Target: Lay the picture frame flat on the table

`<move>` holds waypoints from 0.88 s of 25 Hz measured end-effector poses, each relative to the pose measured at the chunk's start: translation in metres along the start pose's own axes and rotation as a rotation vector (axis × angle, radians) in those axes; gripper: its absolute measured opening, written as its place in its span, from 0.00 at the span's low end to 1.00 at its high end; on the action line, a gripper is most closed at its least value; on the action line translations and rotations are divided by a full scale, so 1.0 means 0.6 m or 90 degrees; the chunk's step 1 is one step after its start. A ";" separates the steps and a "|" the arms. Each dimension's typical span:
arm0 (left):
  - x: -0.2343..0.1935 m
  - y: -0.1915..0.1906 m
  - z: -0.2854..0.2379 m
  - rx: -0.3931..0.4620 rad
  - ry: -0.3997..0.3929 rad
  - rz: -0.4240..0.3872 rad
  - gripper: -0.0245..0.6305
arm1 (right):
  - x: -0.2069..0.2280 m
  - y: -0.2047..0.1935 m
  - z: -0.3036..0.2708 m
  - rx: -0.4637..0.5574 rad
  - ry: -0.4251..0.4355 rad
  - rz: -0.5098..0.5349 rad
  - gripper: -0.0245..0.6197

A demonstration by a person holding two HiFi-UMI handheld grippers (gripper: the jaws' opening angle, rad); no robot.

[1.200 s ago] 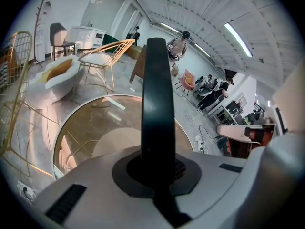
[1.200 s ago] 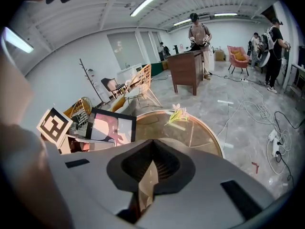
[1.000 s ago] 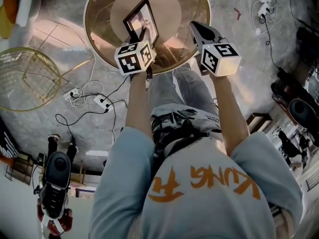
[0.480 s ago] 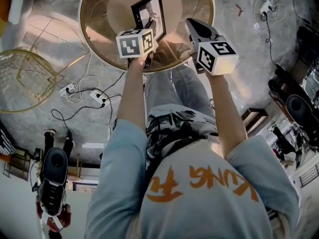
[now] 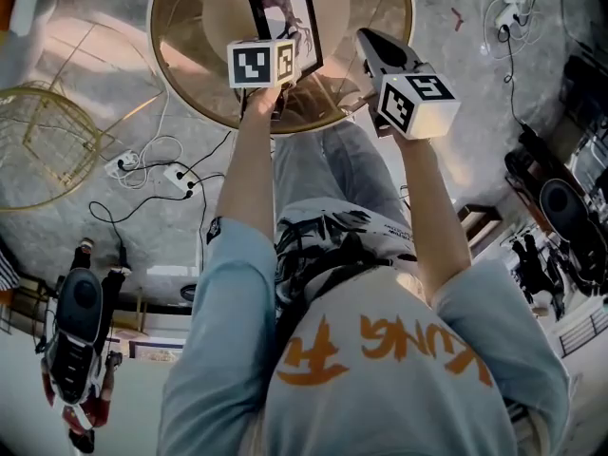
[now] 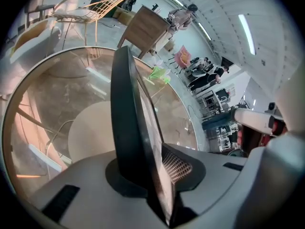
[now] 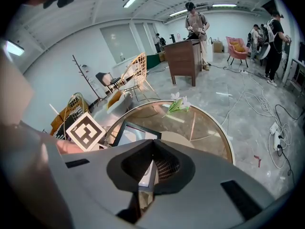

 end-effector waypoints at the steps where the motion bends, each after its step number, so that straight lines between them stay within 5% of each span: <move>1: -0.001 -0.001 -0.002 -0.009 0.012 -0.005 0.21 | -0.002 -0.001 0.000 -0.002 0.001 0.001 0.04; 7: -0.006 -0.026 -0.017 -0.089 0.079 -0.054 0.49 | -0.007 -0.010 -0.005 -0.010 0.012 0.003 0.04; 22: -0.013 -0.098 0.016 -0.077 0.182 0.043 0.55 | -0.011 -0.030 0.012 -0.018 0.015 -0.009 0.04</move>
Point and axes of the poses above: the fingertips, and each gripper's own axes: z backward along the fingers, x to its right, y out of its top, the point moved 9 cm from there along z, backward along the fingers
